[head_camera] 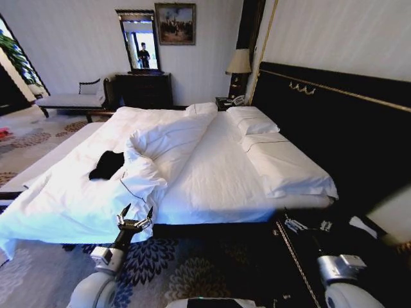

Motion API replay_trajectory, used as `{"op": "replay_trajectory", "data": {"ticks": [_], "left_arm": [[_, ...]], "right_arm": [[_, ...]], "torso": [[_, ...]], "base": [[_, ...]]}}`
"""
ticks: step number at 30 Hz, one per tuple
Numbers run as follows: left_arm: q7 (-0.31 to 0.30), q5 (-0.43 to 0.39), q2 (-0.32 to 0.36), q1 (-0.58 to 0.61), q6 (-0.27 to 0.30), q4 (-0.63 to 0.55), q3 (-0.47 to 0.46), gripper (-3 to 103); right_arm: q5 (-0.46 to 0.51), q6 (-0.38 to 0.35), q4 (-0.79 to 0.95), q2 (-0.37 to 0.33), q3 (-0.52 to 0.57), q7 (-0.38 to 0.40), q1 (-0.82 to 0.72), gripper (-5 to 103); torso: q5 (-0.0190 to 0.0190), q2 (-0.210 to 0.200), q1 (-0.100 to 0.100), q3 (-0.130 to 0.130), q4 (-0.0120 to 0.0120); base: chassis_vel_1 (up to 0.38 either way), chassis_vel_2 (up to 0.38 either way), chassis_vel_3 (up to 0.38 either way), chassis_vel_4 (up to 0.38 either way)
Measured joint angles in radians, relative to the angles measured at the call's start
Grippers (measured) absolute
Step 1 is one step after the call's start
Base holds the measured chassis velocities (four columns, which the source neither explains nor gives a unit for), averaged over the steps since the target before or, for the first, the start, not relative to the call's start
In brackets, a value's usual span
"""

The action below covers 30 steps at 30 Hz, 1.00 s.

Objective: Fold the clothes on the bed.

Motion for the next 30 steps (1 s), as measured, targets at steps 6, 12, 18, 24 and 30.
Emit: {"op": "replay_trajectory", "data": {"ticks": [6,12,18,24,30], "left_arm": [[0.003,-0.005,-0.002,0.014,0.0,-0.008,-0.004,100],[0.011,-0.042,0.007,0.035,0.008,-0.02,-0.014,100],[0.013,-0.041,0.01,0.035,0.012,-0.026,-0.016,100],[0.013,-0.038,0.018,0.048,0.014,-0.031,-0.017,100],[0.012,-0.042,0.015,0.052,0.022,-0.043,-0.014,100]], "right_arm": [[-0.007,0.003,-0.008,0.002,-0.004,0.013,0.003,100],[-0.009,0.003,-0.008,0.002,-0.002,0.014,0.004,100],[-0.012,0.01,-0.015,0.008,0.002,0.013,0.001,100],[-0.018,0.018,-0.016,0.02,-0.004,0.008,0.003,100],[-0.022,0.019,-0.024,0.021,-0.005,0.007,0.001,100]], "torso": [[-0.0001,0.0,0.0,0.0,0.0001],[0.0,0.0,0.001,0.0,0.0002],[-0.0001,0.0,0.0,0.0,0.0],[-0.0001,0.0,0.0,0.0,0.0002],[0.0002,0.0,0.0,0.0,0.0001]], "base": [[-0.125,0.111,0.115,-0.11],[-0.067,0.05,0.073,-0.066],[0.0,0.0,0.0,0.0],[0.023,0.012,-0.034,-0.012],[0.084,0.091,-0.079,-0.113]]}}
